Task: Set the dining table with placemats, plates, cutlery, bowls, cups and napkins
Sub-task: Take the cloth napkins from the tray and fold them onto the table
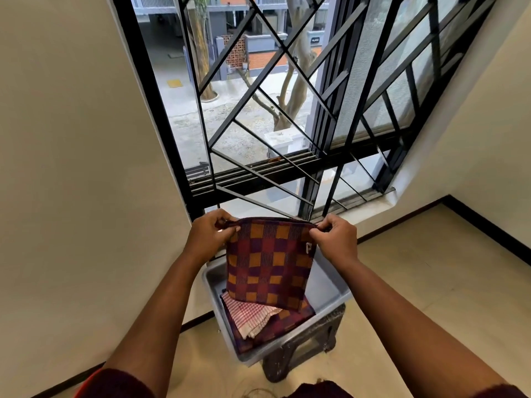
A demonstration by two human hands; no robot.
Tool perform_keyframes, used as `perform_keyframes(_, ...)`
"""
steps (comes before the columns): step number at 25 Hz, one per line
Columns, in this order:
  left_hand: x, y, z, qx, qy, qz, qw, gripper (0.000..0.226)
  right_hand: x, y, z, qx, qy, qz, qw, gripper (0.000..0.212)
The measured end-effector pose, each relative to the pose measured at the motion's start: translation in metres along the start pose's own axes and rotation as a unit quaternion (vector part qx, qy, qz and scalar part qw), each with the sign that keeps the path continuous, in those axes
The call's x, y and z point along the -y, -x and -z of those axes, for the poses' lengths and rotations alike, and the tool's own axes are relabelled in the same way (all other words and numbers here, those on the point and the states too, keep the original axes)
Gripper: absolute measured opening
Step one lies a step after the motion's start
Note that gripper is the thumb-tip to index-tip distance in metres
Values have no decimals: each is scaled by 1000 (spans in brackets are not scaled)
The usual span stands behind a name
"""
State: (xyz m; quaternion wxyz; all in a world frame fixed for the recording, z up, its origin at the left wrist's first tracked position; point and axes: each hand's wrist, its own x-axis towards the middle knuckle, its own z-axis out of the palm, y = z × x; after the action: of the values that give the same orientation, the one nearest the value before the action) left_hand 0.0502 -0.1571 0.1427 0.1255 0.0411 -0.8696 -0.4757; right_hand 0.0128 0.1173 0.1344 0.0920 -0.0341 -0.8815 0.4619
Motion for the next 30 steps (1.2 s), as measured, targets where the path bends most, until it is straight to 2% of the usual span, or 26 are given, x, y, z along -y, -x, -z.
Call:
perform_keyframes(2,0,-2,1,41,3,-5,999,27,-1,0,0,-4,-5,-6,1000,19)
perform_keyframes(4,-2,-2,2,116,8,-35,993,35,-1,0,0,-7,-9,-10,1000,18)
perform_keyframes(7,-8,-2,0,289,-117,-90,946,40,-2,2,0,-8,-22,-12,1000,14)
perform_keyframes(9,-8,-5,-2,328,-189,-95,921,41,-3,2,0,2,-25,-12,1000,15)
perform_keyframes(11,-7,-7,-2,280,-186,-94,937,40,-4,-1,4,18,-41,-16,999,16)
perform_keyframes(13,-4,-5,-1,200,-63,-37,977,37,-8,-5,11,27,-93,-38,995,18)
perform_keyframes(14,-2,-1,-2,165,21,11,986,34,-11,-7,14,33,-115,-51,992,20)
perform_keyframes(16,3,7,-7,137,151,94,975,28,-18,-8,17,45,-126,-58,989,20)
perform_keyframes(17,6,10,-11,141,177,107,968,29,-20,-7,17,49,-132,-57,988,20)
perform_keyframes(20,10,15,-19,160,192,84,965,47,-18,-7,19,61,-187,-87,977,30)
perform_keyframes(21,10,15,-21,142,195,81,967,47,-16,-7,20,72,-206,-91,972,27)
perform_keyframes(23,6,13,-21,91,211,83,970,31,-18,-11,22,106,-234,-69,964,26)
perform_keyframes(25,1,11,-22,70,230,97,966,18,-25,-14,24,143,-200,-17,969,41)
perform_keyframes(27,-4,10,-21,75,238,100,963,19,-28,-14,25,169,-136,28,976,62)
perform_keyframes(30,-7,10,-20,139,242,103,955,45,-23,-10,27,212,-116,59,969,92)
